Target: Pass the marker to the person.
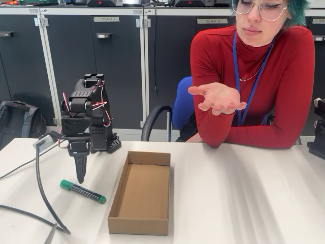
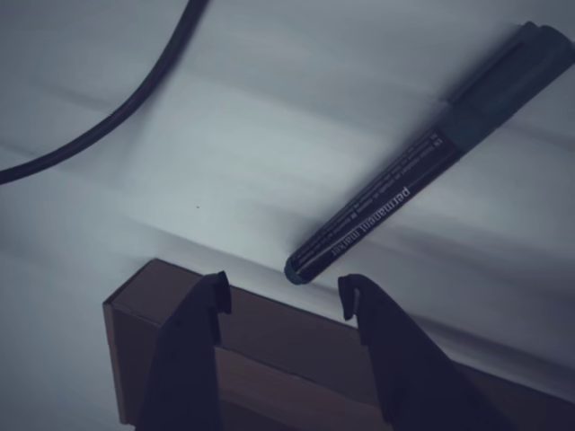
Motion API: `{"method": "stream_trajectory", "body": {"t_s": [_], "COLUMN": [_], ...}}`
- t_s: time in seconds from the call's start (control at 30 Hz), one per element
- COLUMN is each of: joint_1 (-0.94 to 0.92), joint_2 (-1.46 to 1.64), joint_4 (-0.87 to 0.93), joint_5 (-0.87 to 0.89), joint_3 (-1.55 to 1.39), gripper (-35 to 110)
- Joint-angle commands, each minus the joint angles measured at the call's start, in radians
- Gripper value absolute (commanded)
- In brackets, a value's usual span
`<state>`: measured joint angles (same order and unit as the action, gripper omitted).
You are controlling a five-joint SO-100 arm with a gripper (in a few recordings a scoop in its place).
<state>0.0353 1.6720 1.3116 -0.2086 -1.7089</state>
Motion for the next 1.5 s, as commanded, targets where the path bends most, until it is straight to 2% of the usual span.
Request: {"method": "stream_trajectory", "body": {"t_s": [0.0,0.33,0.57,1.1,1.47], "joint_1": [-0.017,-0.120,-0.140,-0.183,-0.206], "joint_2": [0.043,0.110,0.023,-0.207,-0.285], "joint_4": [0.055,0.075,0.048,0.084,0.126], "joint_5": [0.018,0.035,0.020,-0.031,0.029], "joint_3": [0.044,-0.112,-0.132,0.066,0.192], "gripper": [27,26,27,27,27]}}
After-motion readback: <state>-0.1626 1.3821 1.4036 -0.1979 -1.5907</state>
